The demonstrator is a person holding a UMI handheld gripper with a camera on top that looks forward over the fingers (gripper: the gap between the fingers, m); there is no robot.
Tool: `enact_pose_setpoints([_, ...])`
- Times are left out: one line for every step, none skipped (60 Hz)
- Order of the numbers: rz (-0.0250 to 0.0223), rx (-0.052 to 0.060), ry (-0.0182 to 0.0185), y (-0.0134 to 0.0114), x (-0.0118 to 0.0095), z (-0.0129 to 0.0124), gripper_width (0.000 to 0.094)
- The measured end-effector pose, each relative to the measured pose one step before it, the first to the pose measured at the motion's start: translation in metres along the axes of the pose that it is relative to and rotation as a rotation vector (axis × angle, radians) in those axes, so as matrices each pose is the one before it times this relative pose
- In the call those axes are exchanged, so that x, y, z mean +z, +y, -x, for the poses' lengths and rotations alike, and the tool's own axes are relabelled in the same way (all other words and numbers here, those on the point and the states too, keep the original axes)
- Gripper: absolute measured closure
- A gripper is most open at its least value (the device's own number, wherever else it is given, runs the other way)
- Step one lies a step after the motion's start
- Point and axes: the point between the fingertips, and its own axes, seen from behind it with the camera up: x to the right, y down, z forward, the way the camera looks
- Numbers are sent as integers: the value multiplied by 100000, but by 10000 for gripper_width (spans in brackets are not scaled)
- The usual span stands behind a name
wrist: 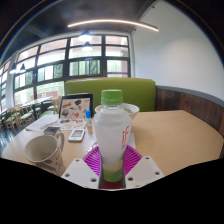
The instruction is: Pour water
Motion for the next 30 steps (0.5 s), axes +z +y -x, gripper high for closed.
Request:
enact_pose_setpoints([-250,140,-25,162,-336,-63,694])
enact_pose_setpoints([-272,-59,-234,47,-423,65,693])
enact_pose_setpoints([-29,411,-83,135,84,-120,694])
enact_pose_setpoints([465,225,-26,156,-262,-31,693])
enact_pose_setpoints([-638,65,-239,-576,-1220,613,693])
enact_pose_setpoints([-173,-24,128,-21,2212,-372,693])
enact_pose_setpoints([153,-128,240,32,-89,-15,694])
enact_pose_setpoints([122,-131,156,25,-259,46,692])
enact_pose_setpoints([15,-177,62,-9,-261,48,690])
enact_pose_setpoints([-72,-225,24,-35,-238,51,646])
enact_pose_setpoints([-94,-160,165,-13,-314,41,602])
enact_pose_setpoints([-648,-94,-61,-150,-489,198,562])
enact_pose_setpoints([-106,-60,447,62,1628,-392,525])
enact_pose_setpoints([515,-33,512,60,-109,-105,495])
enact_pose_setpoints([802,23,728,171,-154,-87,461])
enact_pose_setpoints([1457,-131,1229,307,-259,-233,408])
enact_pose_setpoints([1853,-259,1032,398,-327,-210,361])
enact_pose_setpoints([213,15,181,-14,-308,30,290])
enact_pose_setpoints([-534,68,316,-228,-405,8,218])
enact_pose_setpoints([-1616,-143,-109,-304,355,65,146])
enact_pose_setpoints([-1368,-151,230,-364,-418,66,85])
enact_pose_setpoints([-993,-156,283,-367,-537,81,86])
enact_pose_setpoints([-377,-479,964,-215,-573,-79,100])
enact_pose_setpoints([-62,-484,1060,-152,-587,-109,118])
enact_pose_setpoints([65,-549,730,-155,-634,3,125])
enact_pose_setpoints([0,-672,653,-457,-908,-247,127])
enact_pose_setpoints([67,-260,1103,-185,-752,-143,125])
enact_pose_setpoints([-676,-37,888,105,-170,188,123])
enact_pose_setpoints([-417,-132,982,-328,-788,-46,122])
enact_pose_setpoints([-566,-115,677,-251,-829,109,118])
